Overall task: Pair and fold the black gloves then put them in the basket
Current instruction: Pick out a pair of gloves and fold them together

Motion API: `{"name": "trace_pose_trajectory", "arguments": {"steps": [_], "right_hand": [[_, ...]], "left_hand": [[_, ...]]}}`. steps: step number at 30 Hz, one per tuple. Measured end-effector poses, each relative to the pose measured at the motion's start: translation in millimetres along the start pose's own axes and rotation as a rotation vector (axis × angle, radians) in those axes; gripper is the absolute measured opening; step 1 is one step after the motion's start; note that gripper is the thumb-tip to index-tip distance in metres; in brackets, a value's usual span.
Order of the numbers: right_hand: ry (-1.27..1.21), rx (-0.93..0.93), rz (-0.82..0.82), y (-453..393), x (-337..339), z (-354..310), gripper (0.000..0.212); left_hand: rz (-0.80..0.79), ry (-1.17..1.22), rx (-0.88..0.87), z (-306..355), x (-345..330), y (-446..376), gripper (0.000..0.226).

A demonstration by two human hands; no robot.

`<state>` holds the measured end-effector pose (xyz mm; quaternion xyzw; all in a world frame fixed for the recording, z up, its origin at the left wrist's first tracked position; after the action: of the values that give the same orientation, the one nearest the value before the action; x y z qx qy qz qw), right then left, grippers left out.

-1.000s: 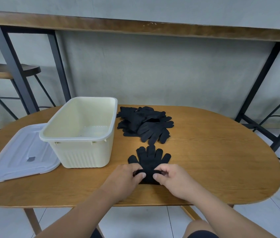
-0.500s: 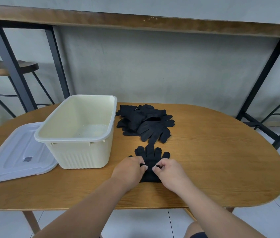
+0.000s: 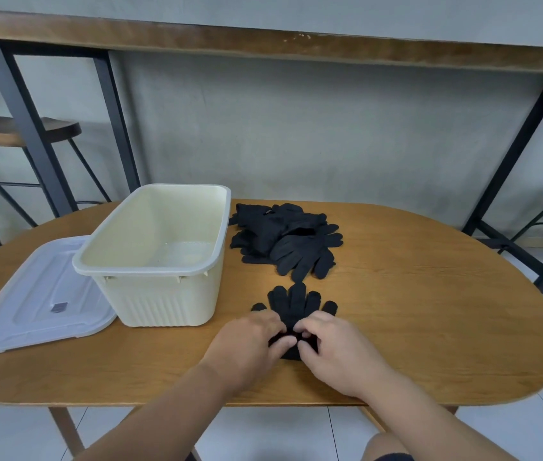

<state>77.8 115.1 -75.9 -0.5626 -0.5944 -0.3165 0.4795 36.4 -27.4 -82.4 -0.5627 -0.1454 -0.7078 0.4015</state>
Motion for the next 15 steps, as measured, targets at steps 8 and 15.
{"name": "trace_pose_trajectory", "arguments": {"steps": [8, 15], "right_hand": [[-0.013, -0.024, -0.005, 6, 4, -2, 0.028], [-0.420, -0.358, 0.013, -17, 3, 24, 0.004]], "left_hand": [[0.015, 0.064, 0.003, 0, 8, 5, 0.023], [-0.007, 0.239, 0.289, -13, 5, -19, 0.020]]}}
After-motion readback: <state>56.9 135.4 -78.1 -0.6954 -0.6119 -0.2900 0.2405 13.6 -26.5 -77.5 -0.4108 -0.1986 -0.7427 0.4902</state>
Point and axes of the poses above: each hand's wrist, its own y-axis away from the middle knuckle, its own x-axis out of the back of the hand, z = x × y, the point moved 5 cm from there along -y, towards the middle knuckle, and after that the axes turned 3 degrees about y, right-handed, at the moved point
